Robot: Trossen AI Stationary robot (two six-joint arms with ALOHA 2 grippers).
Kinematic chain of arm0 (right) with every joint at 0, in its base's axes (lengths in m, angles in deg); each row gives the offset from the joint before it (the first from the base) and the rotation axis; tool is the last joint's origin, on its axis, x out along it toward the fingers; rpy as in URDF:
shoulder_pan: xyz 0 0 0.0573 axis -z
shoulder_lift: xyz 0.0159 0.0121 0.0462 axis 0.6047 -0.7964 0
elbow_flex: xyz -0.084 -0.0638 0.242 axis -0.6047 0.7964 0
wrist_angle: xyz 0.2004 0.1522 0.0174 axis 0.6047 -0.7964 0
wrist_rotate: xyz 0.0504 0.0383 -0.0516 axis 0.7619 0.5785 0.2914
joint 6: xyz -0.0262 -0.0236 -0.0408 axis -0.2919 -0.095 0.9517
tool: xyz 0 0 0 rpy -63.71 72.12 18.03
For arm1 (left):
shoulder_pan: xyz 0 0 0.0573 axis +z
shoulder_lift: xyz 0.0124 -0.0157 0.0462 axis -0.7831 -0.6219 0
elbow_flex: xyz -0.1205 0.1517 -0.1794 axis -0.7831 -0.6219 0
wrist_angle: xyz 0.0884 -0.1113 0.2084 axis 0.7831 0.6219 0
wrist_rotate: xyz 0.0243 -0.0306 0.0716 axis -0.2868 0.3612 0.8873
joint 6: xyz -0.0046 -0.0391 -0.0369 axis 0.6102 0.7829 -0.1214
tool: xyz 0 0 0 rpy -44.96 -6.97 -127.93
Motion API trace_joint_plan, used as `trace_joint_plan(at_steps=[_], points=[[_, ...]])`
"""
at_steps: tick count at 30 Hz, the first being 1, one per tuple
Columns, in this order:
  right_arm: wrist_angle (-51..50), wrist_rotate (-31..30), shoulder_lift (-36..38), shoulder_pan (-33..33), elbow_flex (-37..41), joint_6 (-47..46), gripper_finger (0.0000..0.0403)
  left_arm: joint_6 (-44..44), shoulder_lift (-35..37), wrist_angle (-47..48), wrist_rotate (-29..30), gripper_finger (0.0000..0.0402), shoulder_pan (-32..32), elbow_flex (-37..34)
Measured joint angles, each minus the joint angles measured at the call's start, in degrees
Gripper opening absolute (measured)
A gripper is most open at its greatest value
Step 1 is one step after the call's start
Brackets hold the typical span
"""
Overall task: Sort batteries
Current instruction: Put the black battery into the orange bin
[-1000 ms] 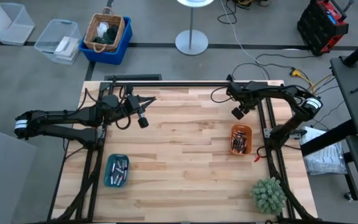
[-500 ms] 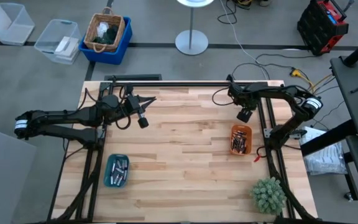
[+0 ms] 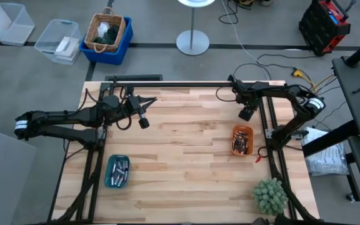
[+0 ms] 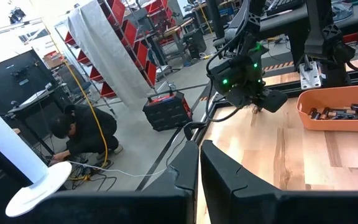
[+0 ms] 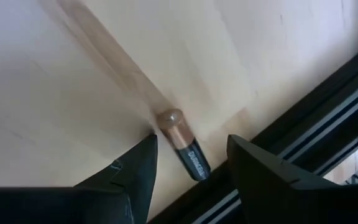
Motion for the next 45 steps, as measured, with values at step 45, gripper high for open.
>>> trace_joint_plan(at_steps=[45], points=[[-3.05, 10.51, -4.66, -0.19, -3.39, -6.52, 0.0057, -0.85, 0.00, -0.52, -0.02, 0.0000, 0.00, 0.00]])
